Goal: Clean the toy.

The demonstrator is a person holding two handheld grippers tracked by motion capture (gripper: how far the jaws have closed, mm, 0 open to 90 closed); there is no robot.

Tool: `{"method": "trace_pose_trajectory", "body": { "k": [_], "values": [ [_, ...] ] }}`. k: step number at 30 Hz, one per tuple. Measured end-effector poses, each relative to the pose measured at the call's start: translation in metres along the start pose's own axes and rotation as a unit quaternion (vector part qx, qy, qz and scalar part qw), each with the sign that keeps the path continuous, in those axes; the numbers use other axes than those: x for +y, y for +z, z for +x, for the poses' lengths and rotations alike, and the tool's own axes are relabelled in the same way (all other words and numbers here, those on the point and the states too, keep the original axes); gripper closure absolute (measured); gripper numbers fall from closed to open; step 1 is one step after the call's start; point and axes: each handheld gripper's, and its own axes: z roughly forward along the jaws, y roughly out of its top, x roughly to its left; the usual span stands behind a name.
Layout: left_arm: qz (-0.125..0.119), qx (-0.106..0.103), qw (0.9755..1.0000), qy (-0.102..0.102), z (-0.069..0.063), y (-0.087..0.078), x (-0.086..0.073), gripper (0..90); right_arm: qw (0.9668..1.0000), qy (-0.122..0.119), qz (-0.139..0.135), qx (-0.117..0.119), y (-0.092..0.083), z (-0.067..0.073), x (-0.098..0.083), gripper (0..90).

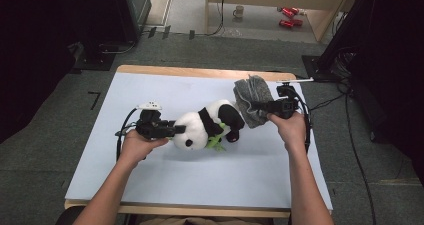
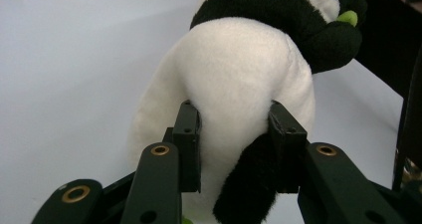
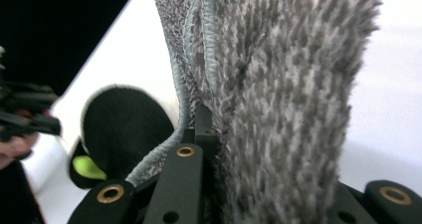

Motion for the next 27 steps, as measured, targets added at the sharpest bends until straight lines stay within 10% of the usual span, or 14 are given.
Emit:
{"method": "trace_pose_trajectory", "body": {
  "k": [5,12,19,27],
  "values": [
    [0.011,-0.004,0.9999,0.009,-0.001,-0.002,-0.002,65.8,0.9983,-0.013,-0.032,0.048,-0.015,0.017,0.008,79.6],
    [0.008,-0.013,0.9999,0.003,0.004,-0.004,-0.005,66.2,0.9875,-0.029,-0.045,0.148,-0.002,0.038,0.012,79.6],
    [0.003,-0.018,0.9998,-0.009,0.01,-0.004,-0.007,66.1,0.9892,0.029,0.012,0.143,0.046,0.009,-0.006,79.6],
    [0.001,-0.018,0.9998,-0.013,0.01,-0.003,-0.007,66.1,0.9944,0.034,0.031,0.095,0.054,-0.011,-0.017,79.6]
  ]
}}
